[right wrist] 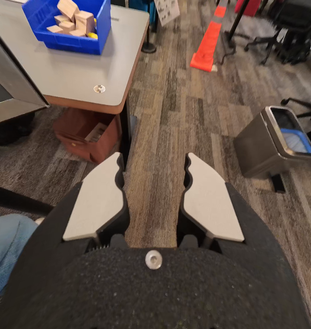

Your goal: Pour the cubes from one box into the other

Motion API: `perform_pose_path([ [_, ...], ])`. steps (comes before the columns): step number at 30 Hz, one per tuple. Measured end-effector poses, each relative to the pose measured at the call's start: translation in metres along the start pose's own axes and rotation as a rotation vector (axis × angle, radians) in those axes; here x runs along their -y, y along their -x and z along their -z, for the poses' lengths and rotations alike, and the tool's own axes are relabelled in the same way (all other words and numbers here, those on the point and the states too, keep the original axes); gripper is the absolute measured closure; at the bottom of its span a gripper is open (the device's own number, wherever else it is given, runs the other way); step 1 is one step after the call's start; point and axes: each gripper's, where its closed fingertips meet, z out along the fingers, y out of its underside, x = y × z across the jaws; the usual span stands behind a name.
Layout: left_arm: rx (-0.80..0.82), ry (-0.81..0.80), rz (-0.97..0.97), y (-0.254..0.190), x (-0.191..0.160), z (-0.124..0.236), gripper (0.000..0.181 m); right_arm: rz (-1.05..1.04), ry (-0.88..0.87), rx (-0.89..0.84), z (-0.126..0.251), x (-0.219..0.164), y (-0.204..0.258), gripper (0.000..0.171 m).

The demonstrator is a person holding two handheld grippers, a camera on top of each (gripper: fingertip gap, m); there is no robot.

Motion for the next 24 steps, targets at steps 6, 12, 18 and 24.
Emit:
perform_pose_path([
  [6, -0.093, -0.089, -0.051, -0.007, -0.090, 0.016, 0.139, 0.053, -0.141, 0.011, 0.020, -0.028, 0.074, 0.104],
  [12, -0.143, -0.016, 0.043, -0.013, -0.194, 0.105, 0.137, -0.168, -0.088, -0.022, 0.113, -0.138, 0.225, 0.105],
  [18, -0.046, -0.051, 0.064, 0.020, -0.214, 0.189, 0.120, -0.069, -0.119, 0.039, 0.173, -0.129, 0.357, 0.102],
  [24, 0.058, -0.078, 0.138, 0.036, -0.249, 0.258, 0.121, -0.114, -0.024, 0.204, 0.189, -0.135, 0.465, 0.094],
])
